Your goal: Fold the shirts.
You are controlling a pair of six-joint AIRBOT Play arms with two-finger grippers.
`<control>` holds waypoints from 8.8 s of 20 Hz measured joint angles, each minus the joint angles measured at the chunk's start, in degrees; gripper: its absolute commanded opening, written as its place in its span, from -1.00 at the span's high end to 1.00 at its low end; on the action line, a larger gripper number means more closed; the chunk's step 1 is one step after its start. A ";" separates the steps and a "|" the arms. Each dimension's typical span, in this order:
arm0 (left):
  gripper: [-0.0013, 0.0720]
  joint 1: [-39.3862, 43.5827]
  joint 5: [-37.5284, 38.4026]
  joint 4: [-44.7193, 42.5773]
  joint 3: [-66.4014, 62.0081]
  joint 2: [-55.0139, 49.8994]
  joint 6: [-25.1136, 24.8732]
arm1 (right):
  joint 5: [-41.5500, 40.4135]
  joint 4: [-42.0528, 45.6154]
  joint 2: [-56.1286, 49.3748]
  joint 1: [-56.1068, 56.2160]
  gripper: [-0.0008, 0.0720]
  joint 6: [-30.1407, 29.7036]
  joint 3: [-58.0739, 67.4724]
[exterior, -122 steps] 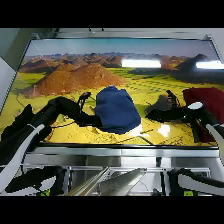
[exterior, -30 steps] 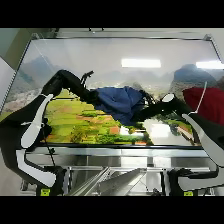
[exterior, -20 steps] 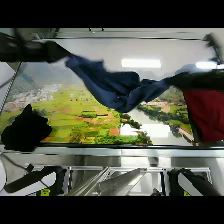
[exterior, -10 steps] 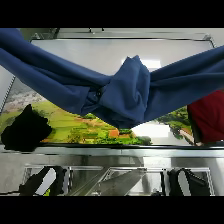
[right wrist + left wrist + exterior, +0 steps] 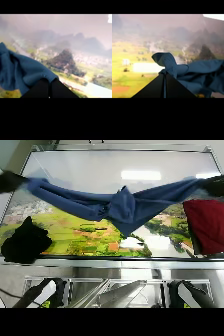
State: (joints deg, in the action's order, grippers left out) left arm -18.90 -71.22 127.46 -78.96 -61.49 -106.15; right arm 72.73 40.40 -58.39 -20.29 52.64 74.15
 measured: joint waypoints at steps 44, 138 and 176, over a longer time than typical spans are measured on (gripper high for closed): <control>0.01 7.26 9.42 -4.61 1.60 -41.09 -2.34 | -15.78 -15.26 -45.05 31.19 0.94 -6.73 0.35; 0.92 22.95 -6.86 -15.67 -36.35 -56.63 3.26 | -1.92 9.99 -21.64 0.17 0.92 7.69 -37.64; -0.95 6.36 -16.83 -3.34 -23.74 -48.04 6.12 | 23.10 -1.75 -50.77 -2.62 0.04 21.97 28.63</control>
State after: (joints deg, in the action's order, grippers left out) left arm -12.53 -88.05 124.11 -102.69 -109.54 -100.03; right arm 95.83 38.65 -109.16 -22.92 74.61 102.78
